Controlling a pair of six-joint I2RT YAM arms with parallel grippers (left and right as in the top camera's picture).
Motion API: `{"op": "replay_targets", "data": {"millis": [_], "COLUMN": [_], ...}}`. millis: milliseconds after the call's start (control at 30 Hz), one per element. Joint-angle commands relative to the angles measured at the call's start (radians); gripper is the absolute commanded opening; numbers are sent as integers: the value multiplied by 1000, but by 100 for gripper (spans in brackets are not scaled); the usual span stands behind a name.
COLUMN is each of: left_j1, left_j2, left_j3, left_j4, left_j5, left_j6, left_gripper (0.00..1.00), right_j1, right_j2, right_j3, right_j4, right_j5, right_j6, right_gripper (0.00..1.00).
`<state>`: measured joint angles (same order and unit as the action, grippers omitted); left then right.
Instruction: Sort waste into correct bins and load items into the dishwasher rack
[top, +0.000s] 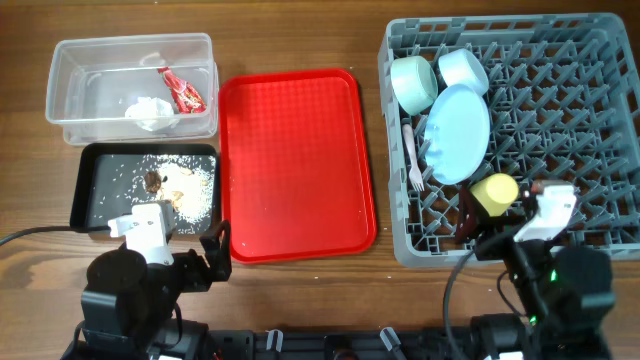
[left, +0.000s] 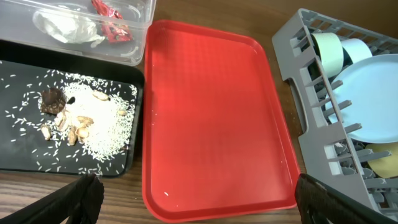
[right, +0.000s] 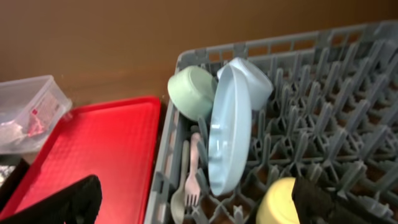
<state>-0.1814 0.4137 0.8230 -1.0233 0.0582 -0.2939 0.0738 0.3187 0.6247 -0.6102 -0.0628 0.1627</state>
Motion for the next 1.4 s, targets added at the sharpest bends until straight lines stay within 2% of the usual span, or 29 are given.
{"op": "replay_targets", "data": {"millis": [0, 167, 300, 400, 467, 1367], "left_j1": [0, 0, 0, 0, 0, 0], "left_j2": [-6, -6, -6, -6, -6, -6], "left_j3": [-8, -8, -8, -8, -8, -8], "left_j4": [5, 5, 5, 5, 5, -19], "left_j5": [-3, -2, -2, -2, -2, -13], "left_j6": [-8, -8, -8, -8, -8, 11], "left_gripper": [100, 100, 100, 100, 100, 100], "right_j1": [-3, -2, -2, -2, -2, -2], "right_j2": [-190, -314, -316, -316, -316, -307], "right_j3": [-200, -469, -605, -619, -620, -620], "right_j4": [197, 554, 705, 611, 612, 613], "right_j5": [40, 66, 70, 48, 32, 32], "right_j6": [-32, -50, -108, -157, -215, -213], "right_gripper": [100, 100, 100, 100, 100, 100]}}
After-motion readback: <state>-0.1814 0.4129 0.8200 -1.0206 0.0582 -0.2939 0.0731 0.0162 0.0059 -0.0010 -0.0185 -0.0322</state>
